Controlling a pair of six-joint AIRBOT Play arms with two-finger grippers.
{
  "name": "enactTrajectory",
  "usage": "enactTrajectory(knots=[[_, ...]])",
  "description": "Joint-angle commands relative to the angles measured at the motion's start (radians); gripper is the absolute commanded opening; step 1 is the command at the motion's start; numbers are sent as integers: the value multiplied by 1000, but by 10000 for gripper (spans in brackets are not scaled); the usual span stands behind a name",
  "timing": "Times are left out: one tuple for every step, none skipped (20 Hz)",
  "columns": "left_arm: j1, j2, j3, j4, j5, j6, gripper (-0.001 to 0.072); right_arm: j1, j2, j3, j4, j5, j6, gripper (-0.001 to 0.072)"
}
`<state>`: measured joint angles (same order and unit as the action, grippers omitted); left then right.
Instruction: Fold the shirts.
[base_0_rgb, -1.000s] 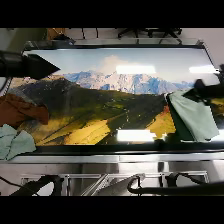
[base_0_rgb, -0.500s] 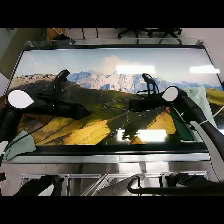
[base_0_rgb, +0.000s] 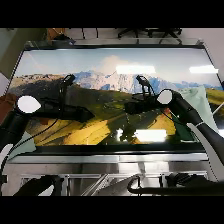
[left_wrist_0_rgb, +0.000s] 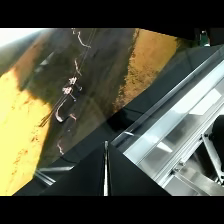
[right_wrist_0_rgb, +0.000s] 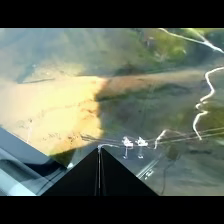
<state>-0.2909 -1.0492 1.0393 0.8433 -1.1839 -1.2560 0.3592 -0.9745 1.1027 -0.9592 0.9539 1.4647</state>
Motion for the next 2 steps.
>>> enactTrajectory(knots=[[-3,1,-2,0,10,-1,17,2,-2,0,2,0,1,14],[-3,1,-2,0,10,-1,17,2,-3,0,2,0,1,14]])
